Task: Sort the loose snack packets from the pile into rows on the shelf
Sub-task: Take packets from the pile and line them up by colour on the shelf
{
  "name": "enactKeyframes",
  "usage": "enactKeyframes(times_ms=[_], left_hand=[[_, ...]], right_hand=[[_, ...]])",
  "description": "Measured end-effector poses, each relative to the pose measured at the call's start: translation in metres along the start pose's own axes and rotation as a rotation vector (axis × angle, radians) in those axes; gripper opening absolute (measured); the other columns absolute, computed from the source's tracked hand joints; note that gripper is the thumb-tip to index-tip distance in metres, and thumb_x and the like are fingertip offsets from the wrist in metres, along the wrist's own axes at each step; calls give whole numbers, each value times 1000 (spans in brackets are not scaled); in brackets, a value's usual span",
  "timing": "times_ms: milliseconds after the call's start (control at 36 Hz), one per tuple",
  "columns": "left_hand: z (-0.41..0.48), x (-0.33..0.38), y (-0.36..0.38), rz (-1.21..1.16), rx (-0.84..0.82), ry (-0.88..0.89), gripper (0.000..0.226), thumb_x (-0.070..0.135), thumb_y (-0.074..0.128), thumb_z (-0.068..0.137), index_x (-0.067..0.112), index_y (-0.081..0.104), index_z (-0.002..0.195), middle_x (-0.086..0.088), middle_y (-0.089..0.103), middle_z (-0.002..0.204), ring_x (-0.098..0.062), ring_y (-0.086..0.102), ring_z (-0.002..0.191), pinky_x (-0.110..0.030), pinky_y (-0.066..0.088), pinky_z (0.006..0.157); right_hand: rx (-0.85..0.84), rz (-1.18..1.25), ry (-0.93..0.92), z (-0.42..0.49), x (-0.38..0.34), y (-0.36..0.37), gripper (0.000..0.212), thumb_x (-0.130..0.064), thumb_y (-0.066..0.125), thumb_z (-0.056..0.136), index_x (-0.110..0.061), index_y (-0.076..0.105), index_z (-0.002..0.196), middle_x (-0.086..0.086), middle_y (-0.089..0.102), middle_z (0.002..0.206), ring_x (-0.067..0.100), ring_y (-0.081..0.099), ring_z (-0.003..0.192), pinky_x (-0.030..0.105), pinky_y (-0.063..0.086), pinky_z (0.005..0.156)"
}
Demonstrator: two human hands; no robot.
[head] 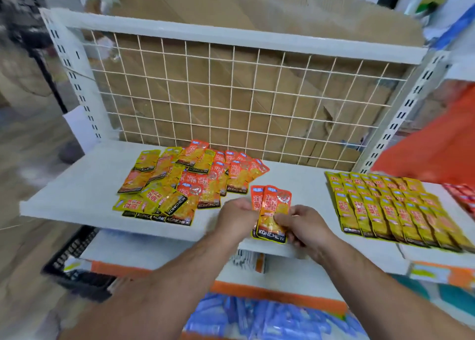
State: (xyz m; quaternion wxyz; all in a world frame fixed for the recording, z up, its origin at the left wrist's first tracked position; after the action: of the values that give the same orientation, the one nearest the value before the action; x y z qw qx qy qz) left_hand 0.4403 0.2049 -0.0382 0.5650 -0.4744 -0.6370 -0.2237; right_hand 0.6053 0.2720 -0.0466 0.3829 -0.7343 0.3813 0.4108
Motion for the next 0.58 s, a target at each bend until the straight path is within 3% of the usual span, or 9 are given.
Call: enactKeyframes(times_ms=[167, 333, 417, 500, 583], left_hand=[[-22, 2, 40, 55, -89, 10, 26, 6, 69, 76, 17, 53, 58, 2, 58, 61, -18, 55, 63, -27, 38, 61], [-43, 15, 94, 74, -195, 55, 21, 6, 72, 75, 14, 60, 61, -3, 65, 67, -18, 59, 64, -28, 42, 61], [-58, 23, 126, 58, -231, 66, 7, 8, 72, 66, 12, 66, 64, -5, 72, 71, -19, 66, 68, -35, 52, 66], [-73, 29, 164, 54, -283, 62, 24, -1, 69, 72, 14, 64, 55, 3, 67, 59, -15, 61, 60, -29, 49, 64], [-88, 35, 205, 36, -334, 54, 31, -4, 67, 75, 15, 65, 51, 8, 64, 52, -11, 60, 52, -23, 45, 56]], right_hand=[[84, 119, 27, -32, 26, -43, 28, -1, 71, 84, -11, 49, 69, 8, 46, 48, 15, 32, 36, 19, 22, 40], [183, 162, 15, -55, 59, -106, 17, -4, 70, 86, -8, 53, 87, 15, 42, 58, 17, 30, 32, 19, 20, 38], [226, 184, 6, -69, 74, -139, 18, -4, 68, 87, -8, 51, 82, 13, 42, 57, 16, 29, 34, 19, 20, 38], [269, 189, -2, -85, 89, -176, 22, -6, 68, 87, -9, 49, 78, 16, 42, 63, 17, 29, 37, 22, 20, 39], [304, 235, 4, -100, 104, -216, 21, -4, 67, 89, -10, 48, 82, 11, 42, 56, 16, 28, 40, 23, 19, 41]])
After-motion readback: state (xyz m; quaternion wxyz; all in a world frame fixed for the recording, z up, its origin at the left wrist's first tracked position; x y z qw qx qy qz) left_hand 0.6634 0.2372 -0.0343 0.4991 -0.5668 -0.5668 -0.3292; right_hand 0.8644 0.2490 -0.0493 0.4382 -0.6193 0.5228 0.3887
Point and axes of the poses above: each hand's wrist, its own z-axis towards the middle knuckle, its own y-axis out of the palm, x = y × z, the point moved 9 cm from there along z, towards the middle knuckle
